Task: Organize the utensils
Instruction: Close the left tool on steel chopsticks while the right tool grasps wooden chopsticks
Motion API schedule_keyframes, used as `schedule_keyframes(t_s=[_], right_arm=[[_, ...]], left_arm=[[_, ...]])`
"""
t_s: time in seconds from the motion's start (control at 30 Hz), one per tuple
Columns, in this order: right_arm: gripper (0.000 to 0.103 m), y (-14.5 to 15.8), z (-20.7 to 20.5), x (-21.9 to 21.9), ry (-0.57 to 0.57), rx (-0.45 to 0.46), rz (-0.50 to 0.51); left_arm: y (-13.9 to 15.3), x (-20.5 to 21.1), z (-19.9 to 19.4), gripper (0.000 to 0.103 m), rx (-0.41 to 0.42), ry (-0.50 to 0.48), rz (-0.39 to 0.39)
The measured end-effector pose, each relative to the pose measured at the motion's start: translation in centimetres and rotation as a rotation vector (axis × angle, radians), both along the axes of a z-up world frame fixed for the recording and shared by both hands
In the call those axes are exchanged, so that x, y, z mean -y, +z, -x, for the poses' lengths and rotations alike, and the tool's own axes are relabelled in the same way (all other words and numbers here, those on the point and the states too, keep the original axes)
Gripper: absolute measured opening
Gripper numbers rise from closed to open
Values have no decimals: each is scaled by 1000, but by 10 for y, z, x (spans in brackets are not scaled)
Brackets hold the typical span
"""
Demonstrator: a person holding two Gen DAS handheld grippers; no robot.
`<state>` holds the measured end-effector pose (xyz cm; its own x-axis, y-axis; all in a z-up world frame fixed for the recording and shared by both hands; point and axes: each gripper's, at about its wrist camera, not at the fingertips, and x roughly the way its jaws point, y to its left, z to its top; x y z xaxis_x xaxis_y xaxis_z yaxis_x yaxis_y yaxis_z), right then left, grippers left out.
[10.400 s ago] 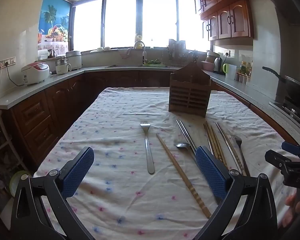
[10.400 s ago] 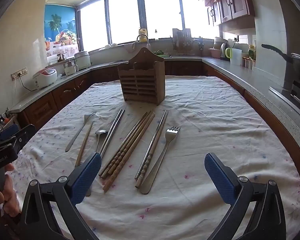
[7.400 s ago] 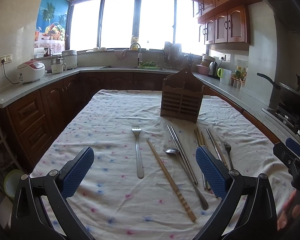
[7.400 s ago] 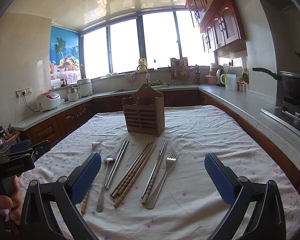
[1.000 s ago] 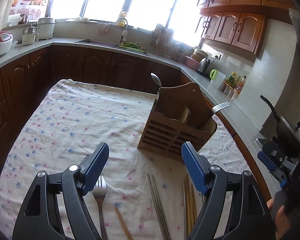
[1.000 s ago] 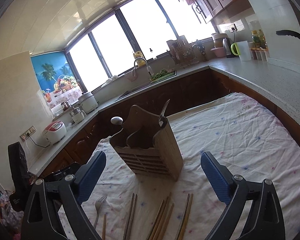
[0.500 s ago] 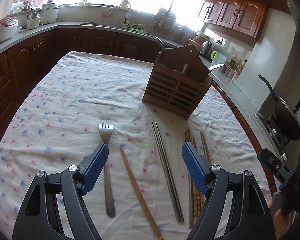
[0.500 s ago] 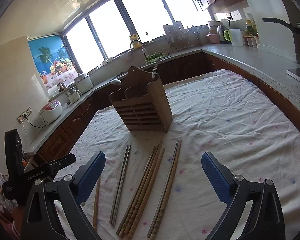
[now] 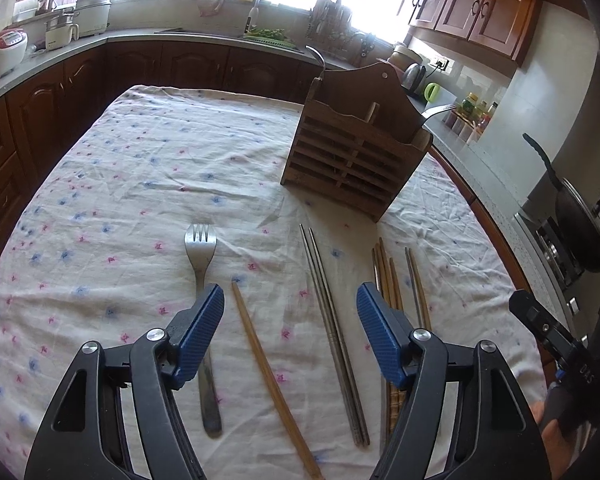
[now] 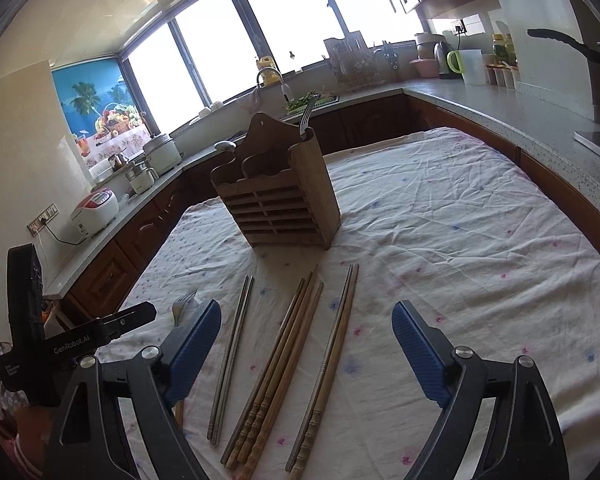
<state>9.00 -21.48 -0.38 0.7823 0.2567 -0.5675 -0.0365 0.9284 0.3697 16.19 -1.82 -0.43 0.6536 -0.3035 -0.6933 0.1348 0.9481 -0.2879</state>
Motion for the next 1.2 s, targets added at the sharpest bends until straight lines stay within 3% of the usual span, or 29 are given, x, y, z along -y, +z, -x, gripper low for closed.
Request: schedule_keyframes(t_s=[0.1, 0.27, 0.57, 0.83, 0.9, 1.2], right_arm=[[65, -5, -11, -1, 14, -28, -12], [42, -18, -33, -9, 52, -92, -16], [19, -50, -71, -29, 97, -222, 21], [13, -70, -87, -32, 99, -291, 61], [10, -71, -88, -31, 98, -287, 73], [6, -71, -108, -37, 117, -296, 131]], left_arm=[[-6, 4, -11, 51, -33, -12, -2], [-12, 12, -27, 42, -64, -34, -8], [-25, 34, -63, 35, -120, -85, -52], [-46, 53, -92, 27, -173, -118, -111], [-51, 56, -99, 20, -191, -125, -127], [-57, 63, -116, 19, -191, -151, -153]])
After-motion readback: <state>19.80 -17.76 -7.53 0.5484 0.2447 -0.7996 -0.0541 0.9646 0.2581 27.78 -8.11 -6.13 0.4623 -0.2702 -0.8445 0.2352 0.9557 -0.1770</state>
